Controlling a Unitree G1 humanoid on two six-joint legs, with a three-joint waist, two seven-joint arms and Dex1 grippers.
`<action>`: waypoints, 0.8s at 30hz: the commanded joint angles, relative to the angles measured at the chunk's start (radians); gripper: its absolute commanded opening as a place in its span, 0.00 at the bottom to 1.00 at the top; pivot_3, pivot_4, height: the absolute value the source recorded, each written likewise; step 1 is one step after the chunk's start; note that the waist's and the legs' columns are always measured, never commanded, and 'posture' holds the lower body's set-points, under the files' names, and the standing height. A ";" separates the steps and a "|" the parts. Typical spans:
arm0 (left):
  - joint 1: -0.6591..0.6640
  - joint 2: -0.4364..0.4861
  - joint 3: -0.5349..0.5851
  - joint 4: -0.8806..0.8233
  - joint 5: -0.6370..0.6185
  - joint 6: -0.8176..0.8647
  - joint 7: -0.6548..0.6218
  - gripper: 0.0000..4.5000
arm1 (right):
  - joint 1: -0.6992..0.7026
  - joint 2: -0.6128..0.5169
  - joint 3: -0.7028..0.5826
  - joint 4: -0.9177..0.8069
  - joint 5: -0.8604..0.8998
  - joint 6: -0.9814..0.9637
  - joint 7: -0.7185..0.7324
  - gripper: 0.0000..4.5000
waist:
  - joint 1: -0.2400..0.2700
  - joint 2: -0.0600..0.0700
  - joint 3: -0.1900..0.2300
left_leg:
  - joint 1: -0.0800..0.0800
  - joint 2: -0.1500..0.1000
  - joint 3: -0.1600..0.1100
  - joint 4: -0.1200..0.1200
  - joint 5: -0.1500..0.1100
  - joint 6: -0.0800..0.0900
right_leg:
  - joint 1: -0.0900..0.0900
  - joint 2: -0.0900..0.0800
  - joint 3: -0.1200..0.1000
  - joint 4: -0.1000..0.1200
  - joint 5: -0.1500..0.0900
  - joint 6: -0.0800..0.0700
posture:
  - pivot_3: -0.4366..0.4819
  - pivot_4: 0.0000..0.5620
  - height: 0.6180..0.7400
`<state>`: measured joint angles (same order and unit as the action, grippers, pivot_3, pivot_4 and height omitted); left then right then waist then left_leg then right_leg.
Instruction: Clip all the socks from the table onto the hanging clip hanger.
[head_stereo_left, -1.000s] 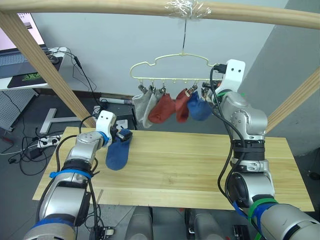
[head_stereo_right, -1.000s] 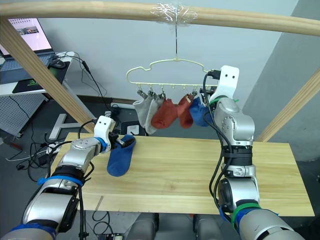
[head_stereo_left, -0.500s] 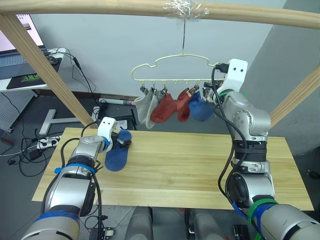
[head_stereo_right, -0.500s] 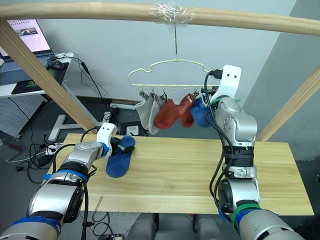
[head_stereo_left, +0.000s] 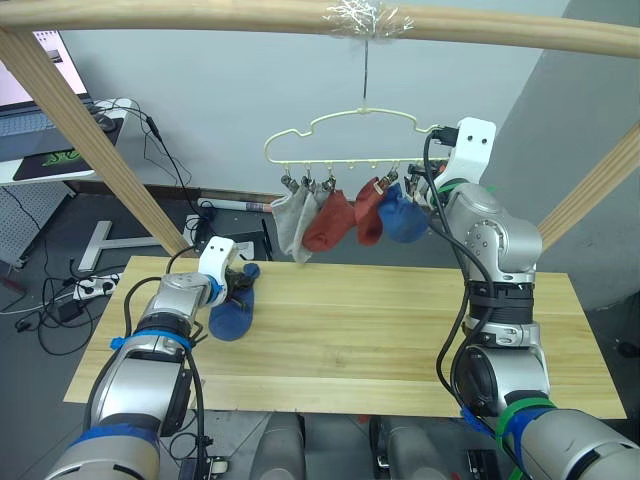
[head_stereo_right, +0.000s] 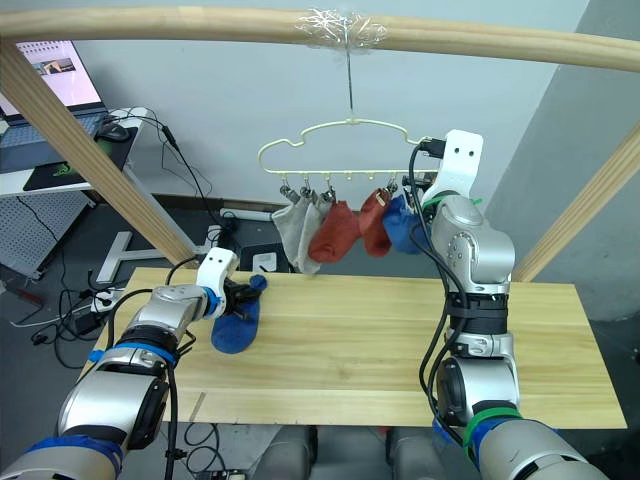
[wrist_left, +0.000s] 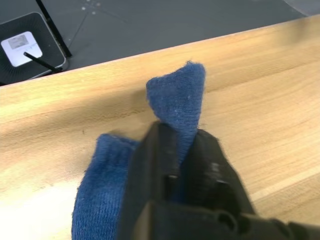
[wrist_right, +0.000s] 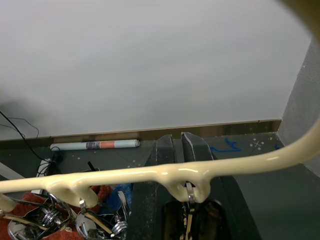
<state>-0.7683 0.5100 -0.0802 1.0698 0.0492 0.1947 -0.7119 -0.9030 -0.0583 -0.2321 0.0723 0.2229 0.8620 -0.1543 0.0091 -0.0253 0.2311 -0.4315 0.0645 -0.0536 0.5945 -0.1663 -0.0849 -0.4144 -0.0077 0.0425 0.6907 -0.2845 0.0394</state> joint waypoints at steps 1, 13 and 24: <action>0.047 -0.021 -0.020 -0.016 0.013 0.049 -0.037 0.00 | -0.009 0.000 -0.004 -0.050 0.010 -0.012 0.002 0.00 | 0.000 0.001 0.000 | 0.000 0.000 0.000 0.000 0.000 0.000 | 0.000 0.000 0.000 0.000 0.000 0.000 | 0.61 0.35 1.00; 0.095 -0.128 -0.004 -0.495 -0.136 0.242 -0.210 0.00 | -0.034 0.027 -0.020 -0.056 0.038 0.018 -0.003 0.00 | -0.001 0.001 -0.001 | -0.002 0.000 -0.001 0.000 0.000 0.000 | -0.001 0.000 0.000 -0.001 0.000 0.000 | 0.60 0.36 1.00; -0.037 -0.303 -0.058 -0.634 -0.194 0.331 -0.188 0.00 | -0.083 0.060 -0.059 -0.082 0.086 0.076 -0.032 0.00 | -0.013 0.001 0.000 | -0.002 0.000 0.000 -0.001 0.000 0.000 | -0.001 0.000 0.000 -0.002 0.000 0.000 | 0.58 0.36 1.00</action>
<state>-0.7700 0.2282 -0.1285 0.4563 -0.1205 0.5360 -0.9045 -0.9389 -0.0084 -0.2900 0.0527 0.2801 0.9396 -0.1812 -0.0037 -0.0242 0.2307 -0.4334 0.0646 -0.0539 0.5938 -0.1663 -0.0849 -0.4158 -0.0073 0.0425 0.6889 -0.2845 0.0394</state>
